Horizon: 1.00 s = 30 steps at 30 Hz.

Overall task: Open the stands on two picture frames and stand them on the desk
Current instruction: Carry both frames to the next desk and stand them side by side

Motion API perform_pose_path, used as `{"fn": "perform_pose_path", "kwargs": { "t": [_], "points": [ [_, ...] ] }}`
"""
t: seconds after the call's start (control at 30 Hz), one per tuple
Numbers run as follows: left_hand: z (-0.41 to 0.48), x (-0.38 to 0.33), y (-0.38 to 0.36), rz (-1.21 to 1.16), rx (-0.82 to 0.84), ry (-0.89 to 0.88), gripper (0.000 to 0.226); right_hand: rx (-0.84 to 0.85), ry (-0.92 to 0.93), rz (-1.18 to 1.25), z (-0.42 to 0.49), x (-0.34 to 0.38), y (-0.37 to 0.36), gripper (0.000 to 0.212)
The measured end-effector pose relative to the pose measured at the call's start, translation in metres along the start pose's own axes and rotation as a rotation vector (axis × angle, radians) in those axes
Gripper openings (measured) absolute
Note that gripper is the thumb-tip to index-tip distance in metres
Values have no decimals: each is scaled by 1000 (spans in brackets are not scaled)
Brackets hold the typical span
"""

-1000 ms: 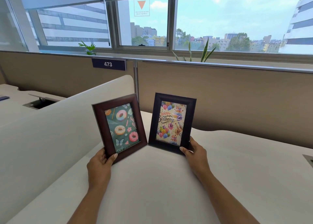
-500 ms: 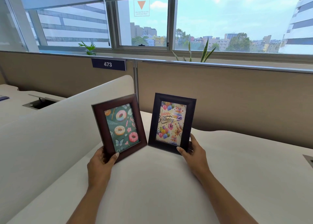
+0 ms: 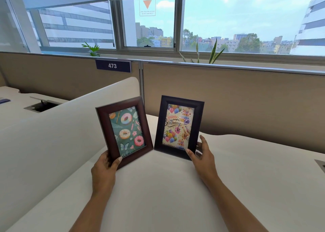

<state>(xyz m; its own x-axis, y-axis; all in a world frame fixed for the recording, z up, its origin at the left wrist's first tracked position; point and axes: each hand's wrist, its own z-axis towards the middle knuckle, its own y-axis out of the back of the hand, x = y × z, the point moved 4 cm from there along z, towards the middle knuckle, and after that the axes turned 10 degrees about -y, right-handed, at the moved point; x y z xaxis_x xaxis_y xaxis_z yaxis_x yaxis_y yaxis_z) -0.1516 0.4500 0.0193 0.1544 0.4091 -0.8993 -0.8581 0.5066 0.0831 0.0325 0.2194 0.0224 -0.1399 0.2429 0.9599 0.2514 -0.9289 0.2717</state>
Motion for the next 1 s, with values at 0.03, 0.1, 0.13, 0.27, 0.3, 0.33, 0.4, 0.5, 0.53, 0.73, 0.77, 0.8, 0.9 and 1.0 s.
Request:
{"fn": "perform_pose_path", "kwargs": {
  "t": [0.03, 0.1, 0.13, 0.27, 0.3, 0.33, 0.4, 0.5, 0.53, 0.73, 0.77, 0.8, 0.9, 1.0],
  "points": [
    [0, 0, 0, 4, 1, -5, 39, 2, 5, 4, 0, 0, 0, 65],
    [-1, -2, -1, 10, 1, -13, 38, 4, 16, 8, 0, -1, 1, 59],
    [-1, -2, -2, 12, 0, -16, 38, 1, 19, 8, 1, -1, 1, 57],
    [1, -2, -3, 27, -3, -25, 40, -21, 25, 16, 2, -2, 1, 60],
    [1, -1, -2, 42, -2, -26, 40, -26, 24, 17, 2, -3, 2, 62],
    [1, 0, -1, 62, -1, -28, 41, -30, 23, 18, 2, -3, 2, 63],
    [2, 2, 0, 91, -1, -28, 42, -38, 22, 20, 3, -3, 2, 64],
    [2, 3, 0, 92, -1, -29, 43, -38, 24, 29, 3, -2, 2, 64],
    [2, 2, -1, 89, 0, -26, 44, -37, 20, 33, 3, -3, 2, 63],
    [2, 2, -2, 112, -8, -21, 47, -13, 13, 8, 4, -5, 2, 46],
    [2, 2, -2, 116, -9, -20, 47, -11, 11, 0, 4, -5, 2, 45],
    [2, 2, -3, 124, -10, -20, 47, -10, 7, -8, 4, -5, 2, 44],
    [2, 1, -3, 163, -17, -29, 45, -5, 11, -19, 5, -6, 2, 43],
    [2, 1, -4, 176, -27, -31, 46, -5, 8, -21, 6, -7, 2, 43]
  ]
}}
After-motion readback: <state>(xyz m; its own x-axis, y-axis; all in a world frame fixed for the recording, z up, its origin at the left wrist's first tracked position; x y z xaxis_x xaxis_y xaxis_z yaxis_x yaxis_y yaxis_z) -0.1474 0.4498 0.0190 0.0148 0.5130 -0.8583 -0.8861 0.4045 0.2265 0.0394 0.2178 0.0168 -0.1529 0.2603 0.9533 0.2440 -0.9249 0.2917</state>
